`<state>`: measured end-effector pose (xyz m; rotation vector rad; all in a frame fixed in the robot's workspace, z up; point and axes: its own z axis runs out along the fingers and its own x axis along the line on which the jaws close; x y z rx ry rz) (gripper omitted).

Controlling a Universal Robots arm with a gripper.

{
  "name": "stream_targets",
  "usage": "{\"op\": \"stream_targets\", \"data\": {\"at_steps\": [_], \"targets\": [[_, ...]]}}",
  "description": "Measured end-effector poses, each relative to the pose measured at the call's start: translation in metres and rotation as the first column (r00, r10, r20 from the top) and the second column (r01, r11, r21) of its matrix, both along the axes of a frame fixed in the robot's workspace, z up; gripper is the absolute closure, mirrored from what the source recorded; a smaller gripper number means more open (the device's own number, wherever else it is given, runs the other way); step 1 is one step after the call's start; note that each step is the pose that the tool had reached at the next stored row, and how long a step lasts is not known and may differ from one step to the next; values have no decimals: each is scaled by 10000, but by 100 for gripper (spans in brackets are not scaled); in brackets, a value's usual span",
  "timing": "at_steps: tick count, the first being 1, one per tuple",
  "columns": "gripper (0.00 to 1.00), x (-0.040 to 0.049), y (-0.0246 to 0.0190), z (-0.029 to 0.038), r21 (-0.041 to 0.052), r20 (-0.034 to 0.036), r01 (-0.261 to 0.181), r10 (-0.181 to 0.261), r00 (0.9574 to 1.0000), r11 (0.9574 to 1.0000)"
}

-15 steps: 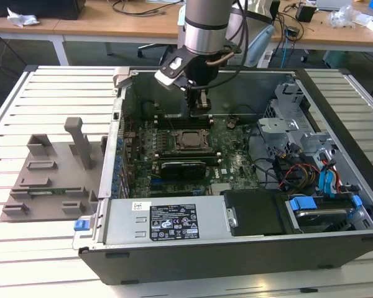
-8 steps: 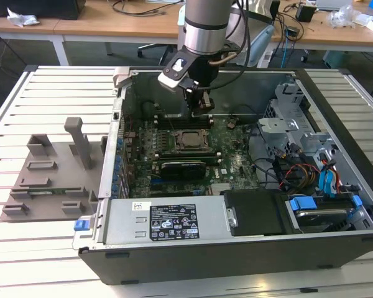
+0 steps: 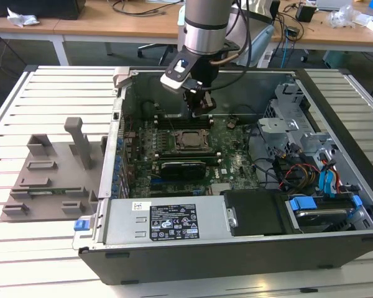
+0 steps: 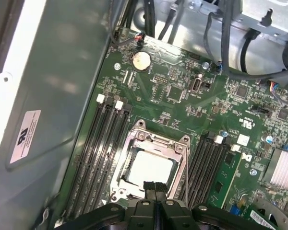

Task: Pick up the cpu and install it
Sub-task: 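Install the first cpu locking lever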

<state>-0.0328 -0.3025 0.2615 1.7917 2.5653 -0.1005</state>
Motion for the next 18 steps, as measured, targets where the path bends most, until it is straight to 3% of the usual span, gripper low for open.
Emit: {"op": "stream_targets", "data": {"at_steps": [8, 10, 17, 18], "targets": [[89, 0, 0, 0, 0, 0, -855, 855, 9963, 9963], [89, 0, 0, 0, 0, 0, -1370, 1370, 9906, 9906], [89, 0, 0, 0, 0, 0, -2037, 2037, 9790, 9790], [89, 0, 0, 0, 1, 0, -2288, 2288, 9735, 9735]]}}
